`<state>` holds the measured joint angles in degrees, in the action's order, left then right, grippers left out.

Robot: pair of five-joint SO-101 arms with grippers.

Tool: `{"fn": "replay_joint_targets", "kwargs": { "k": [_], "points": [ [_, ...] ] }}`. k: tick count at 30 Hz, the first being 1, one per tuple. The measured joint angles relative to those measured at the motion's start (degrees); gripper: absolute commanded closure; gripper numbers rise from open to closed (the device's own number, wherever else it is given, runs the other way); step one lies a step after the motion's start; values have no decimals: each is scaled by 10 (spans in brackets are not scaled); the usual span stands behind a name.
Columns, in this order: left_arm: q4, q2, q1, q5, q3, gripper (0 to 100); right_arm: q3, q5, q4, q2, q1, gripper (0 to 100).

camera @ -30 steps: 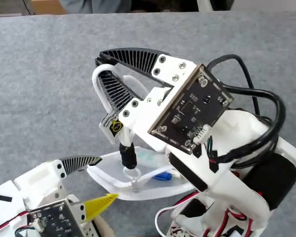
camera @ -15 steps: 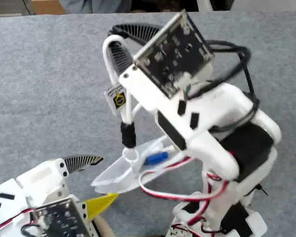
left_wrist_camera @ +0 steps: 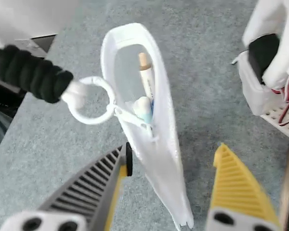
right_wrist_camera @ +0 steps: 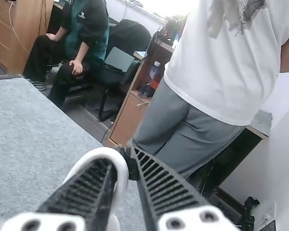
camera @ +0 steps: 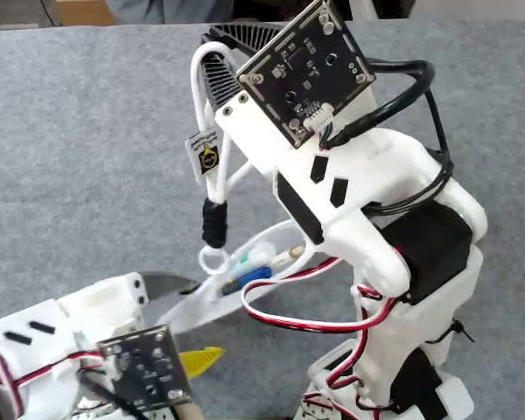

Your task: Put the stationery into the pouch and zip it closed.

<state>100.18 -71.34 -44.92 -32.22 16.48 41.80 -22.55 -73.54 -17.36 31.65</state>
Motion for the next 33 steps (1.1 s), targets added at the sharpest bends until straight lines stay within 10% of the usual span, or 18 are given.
{"fn": "replay_joint_targets", "kwargs": {
  "k": [19,27,33],
  "points": [
    [0,22,46,-20,-14,713,0,0,0,0,0,986],
    [0,22,48,-20,-14,978,0,0,0,0,0,986],
    [0,25,48,-20,-14,959,0,0,0,0,0,986]
  ]
}}
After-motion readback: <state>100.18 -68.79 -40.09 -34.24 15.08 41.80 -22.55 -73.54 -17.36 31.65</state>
